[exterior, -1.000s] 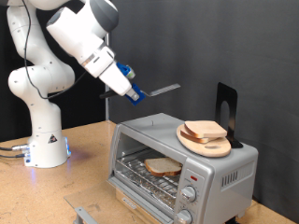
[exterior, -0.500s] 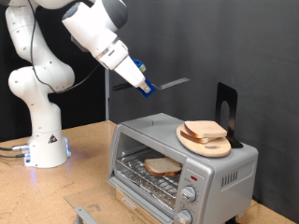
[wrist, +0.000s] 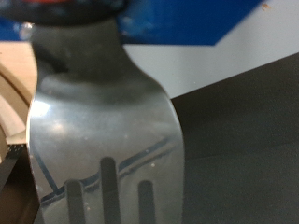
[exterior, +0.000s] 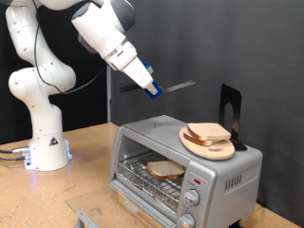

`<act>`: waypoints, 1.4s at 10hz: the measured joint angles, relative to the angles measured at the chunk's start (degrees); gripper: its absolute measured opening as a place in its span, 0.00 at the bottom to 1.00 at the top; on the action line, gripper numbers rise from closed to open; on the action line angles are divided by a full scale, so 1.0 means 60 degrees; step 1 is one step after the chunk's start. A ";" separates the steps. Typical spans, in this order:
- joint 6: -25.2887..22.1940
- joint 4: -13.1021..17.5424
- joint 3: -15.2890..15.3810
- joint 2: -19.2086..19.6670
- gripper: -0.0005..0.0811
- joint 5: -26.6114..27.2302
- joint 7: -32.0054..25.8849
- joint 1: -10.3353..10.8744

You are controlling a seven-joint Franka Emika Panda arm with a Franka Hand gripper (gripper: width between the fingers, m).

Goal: Make a piece of toast with the oven

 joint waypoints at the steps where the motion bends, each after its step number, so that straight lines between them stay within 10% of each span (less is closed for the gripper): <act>1: 0.0203 -0.0079 0.0134 0.0084 0.53 0.0000 0.0081 0.0000; 12: 0.1546 -0.0172 0.0823 0.1778 0.55 0.0552 -0.0041 0.0129; 13: 0.1609 -0.0164 0.0823 0.1864 0.85 0.0561 -0.0041 0.0129; 14: 0.1666 -0.0149 0.0823 0.1949 0.85 0.0577 -0.0047 0.0129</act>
